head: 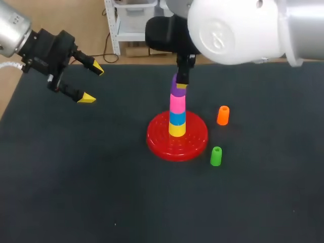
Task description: Pick up and stack the cylinders on the red base in this order: pink,purple,orange,green
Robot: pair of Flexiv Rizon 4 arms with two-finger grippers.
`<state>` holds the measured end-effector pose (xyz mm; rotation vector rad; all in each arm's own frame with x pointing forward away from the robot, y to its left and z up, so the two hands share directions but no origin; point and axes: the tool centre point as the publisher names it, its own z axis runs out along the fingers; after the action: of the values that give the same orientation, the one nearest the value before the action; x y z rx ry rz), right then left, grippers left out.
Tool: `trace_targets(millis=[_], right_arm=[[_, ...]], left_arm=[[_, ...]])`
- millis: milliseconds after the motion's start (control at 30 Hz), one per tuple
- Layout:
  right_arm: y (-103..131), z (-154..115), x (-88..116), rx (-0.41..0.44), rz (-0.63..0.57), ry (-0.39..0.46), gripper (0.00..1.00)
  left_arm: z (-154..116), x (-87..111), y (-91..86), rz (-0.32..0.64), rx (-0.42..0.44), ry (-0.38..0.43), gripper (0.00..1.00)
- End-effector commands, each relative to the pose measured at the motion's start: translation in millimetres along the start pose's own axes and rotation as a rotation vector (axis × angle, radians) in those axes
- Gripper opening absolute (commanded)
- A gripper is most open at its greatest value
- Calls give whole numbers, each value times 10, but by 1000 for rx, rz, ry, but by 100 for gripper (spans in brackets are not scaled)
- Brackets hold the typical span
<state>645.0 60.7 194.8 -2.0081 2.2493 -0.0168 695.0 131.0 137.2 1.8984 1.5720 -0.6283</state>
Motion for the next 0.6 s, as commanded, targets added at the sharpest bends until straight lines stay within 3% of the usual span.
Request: trace_targets(millis=[33, 600], right_arm=[[-33, 52, 28, -3, 9, -4, 0], [-91, 118, -3, -4, 18, -13, 0]], left_arm=[[4, 5, 9, 1, 1, 1, 100], [4, 5, 9, 1, 1, 1, 100]])
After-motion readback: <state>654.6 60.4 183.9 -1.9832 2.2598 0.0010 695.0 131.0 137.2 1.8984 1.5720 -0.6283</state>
